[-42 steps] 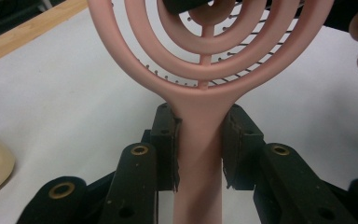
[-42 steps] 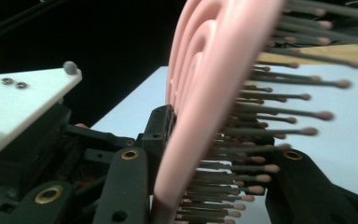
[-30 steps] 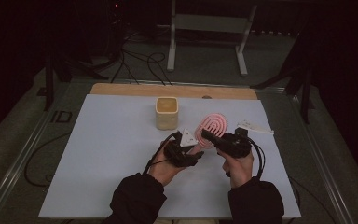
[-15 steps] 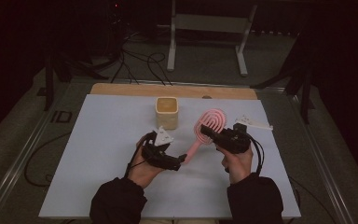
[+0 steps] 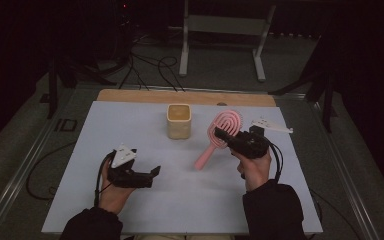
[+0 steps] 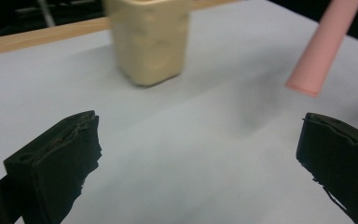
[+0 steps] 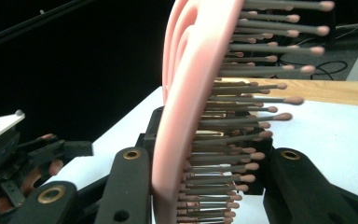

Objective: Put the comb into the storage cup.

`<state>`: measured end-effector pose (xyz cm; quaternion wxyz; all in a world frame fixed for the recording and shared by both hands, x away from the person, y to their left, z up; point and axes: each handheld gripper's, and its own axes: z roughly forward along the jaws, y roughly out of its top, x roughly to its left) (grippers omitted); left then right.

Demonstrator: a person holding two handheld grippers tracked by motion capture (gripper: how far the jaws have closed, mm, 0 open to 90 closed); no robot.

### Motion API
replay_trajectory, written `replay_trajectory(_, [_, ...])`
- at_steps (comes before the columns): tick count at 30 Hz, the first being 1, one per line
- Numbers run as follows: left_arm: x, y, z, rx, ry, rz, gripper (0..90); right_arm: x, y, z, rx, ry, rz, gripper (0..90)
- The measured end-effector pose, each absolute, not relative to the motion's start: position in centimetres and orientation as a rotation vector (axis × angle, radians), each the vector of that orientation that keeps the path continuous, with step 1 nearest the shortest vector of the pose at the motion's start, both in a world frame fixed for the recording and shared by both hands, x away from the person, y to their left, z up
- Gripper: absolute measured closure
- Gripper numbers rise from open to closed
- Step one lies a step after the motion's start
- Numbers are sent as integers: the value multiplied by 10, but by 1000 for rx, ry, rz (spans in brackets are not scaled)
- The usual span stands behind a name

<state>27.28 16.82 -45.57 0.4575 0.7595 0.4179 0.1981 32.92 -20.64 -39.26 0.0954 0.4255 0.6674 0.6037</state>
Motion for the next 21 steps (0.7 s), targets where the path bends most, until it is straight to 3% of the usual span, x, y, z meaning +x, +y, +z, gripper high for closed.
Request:
replay_trajectory(11, [250,216,-477,1757,1148,554,2,335,-210,-389,1280,1962,1759,636])
replay_trajectory(21, [249,230,-486,1715,1073,610,2,345,-217,-387,1300,1932,1742,636])
